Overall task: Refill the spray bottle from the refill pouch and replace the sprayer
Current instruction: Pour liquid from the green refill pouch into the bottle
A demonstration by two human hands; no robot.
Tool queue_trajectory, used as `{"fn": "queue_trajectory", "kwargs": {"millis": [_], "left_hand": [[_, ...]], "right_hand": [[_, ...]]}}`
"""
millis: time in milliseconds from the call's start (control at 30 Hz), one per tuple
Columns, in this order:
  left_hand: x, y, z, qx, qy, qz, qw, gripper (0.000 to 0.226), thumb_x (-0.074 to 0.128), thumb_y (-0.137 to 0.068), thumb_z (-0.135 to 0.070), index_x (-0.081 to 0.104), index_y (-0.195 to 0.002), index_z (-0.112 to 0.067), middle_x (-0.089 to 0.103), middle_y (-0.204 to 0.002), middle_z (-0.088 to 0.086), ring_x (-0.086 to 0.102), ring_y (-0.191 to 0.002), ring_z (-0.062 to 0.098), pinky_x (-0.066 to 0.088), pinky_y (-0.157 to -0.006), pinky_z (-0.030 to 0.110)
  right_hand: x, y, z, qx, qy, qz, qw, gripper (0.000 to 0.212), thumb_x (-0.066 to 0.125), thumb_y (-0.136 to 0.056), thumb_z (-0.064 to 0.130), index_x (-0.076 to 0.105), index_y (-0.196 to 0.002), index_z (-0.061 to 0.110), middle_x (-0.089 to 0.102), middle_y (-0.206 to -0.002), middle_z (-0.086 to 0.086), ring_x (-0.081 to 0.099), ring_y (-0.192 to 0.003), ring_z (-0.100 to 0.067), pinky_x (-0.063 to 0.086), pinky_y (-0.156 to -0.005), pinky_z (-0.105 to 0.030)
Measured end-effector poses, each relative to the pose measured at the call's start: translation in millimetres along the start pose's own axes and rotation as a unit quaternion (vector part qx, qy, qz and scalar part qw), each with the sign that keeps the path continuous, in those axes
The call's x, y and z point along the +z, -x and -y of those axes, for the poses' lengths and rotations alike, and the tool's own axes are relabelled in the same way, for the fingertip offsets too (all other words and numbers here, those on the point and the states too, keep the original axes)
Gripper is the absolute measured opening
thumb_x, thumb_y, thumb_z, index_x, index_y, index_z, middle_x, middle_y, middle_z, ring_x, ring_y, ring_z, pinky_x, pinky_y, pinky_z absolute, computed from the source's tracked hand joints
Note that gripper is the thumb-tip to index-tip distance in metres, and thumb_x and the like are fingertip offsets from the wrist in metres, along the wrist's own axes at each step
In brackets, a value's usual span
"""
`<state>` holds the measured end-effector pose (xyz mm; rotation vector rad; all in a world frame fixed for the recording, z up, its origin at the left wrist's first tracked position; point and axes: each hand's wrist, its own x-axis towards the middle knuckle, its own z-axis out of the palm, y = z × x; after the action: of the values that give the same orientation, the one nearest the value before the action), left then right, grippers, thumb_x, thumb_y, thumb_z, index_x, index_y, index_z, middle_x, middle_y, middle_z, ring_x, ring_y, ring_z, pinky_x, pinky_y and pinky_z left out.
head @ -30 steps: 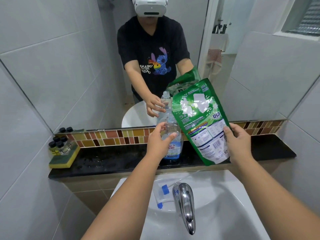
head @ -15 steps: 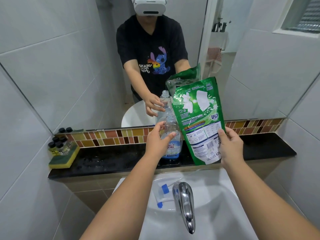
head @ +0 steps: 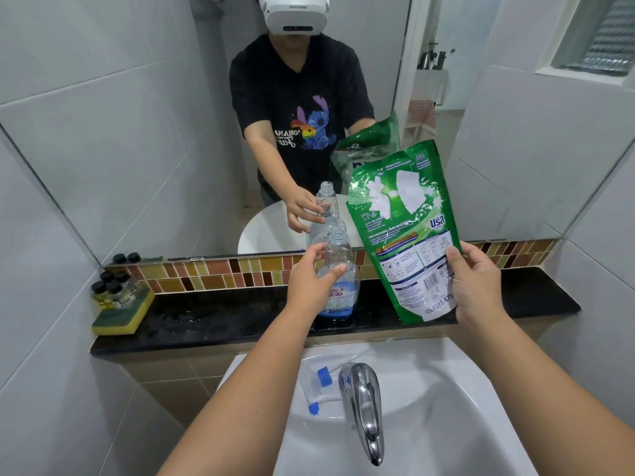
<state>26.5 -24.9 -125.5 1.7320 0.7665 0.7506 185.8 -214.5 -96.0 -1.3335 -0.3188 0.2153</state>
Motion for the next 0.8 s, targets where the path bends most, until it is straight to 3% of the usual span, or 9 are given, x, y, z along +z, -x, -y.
{"fn": "queue_trajectory", "kwargs": {"millis": [333,633,800], "left_hand": [[1,2,-1,-0.014,0.027,-0.008,1.0,0.046,0.078,-0.078,-0.039,0.049,-0.112,-0.047,0.054,-0.117,-0.016,0.049,-0.106,0.002,0.037,-0.067,0.015],[1,2,-2,-0.02,0.029,-0.001,0.999,0.046,0.078,-0.078,-0.039,0.05,-0.114,-0.045,0.055,-0.118,-0.017,0.048,-0.105,0.001,0.037,-0.067,0.015],[-1,2,-2,-0.018,0.019,0.006,1.0,0.046,0.077,-0.078,-0.041,0.051,-0.114,-0.045,0.054,-0.116,-0.017,0.049,-0.106,0.002,0.038,-0.069,0.016]], "right_hand": [[-6,0,8,0.013,0.04,0.02,0.999,0.016,0.056,-0.095,0.015,0.069,-0.093,0.024,0.075,-0.089,0.002,0.071,-0.081,-0.014,0.056,-0.06,-0.025],[-3,1,17,0.015,0.087,0.027,0.996,0.016,0.055,-0.095,0.018,0.068,-0.094,0.027,0.075,-0.088,0.003,0.072,-0.08,-0.013,0.056,-0.058,-0.027],[-9,-12,48,-0.057,0.182,0.024,0.981,0.027,0.057,-0.094,0.021,0.069,-0.083,0.042,0.073,-0.085,0.011,0.07,-0.077,-0.009,0.056,-0.066,-0.032]]}}
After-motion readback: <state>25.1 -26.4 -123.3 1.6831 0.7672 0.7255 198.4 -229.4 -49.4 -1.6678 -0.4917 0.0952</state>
